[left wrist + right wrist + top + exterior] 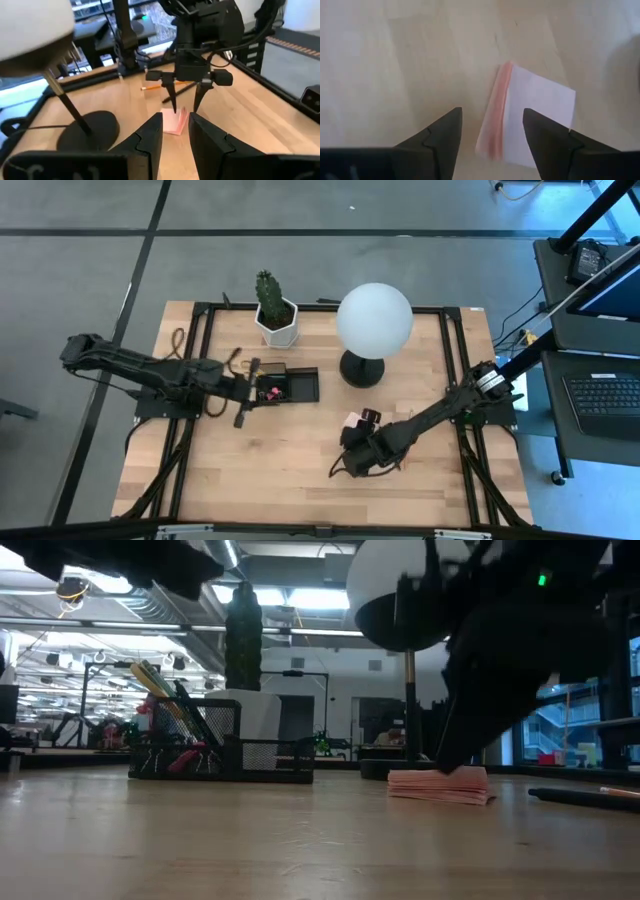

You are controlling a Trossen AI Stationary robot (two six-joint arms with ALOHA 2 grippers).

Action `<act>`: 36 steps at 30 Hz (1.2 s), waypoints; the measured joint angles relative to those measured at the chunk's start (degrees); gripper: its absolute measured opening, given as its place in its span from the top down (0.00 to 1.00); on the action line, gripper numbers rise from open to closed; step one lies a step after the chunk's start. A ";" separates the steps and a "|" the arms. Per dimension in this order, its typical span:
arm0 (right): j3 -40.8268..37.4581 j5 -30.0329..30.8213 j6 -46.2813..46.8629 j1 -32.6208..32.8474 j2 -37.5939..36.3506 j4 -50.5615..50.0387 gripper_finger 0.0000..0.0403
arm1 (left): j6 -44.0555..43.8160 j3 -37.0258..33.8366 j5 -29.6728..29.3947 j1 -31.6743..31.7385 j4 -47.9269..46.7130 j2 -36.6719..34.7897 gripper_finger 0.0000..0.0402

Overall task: Pick and place office supplies into organizer
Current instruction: Put the pink sticky notes into the black desk organizer

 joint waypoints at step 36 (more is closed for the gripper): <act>-9.58 -21.67 -21.14 -1.89 4.74 41.97 0.47 | -12.51 20.74 -4.64 -10.82 12.37 55.54 0.78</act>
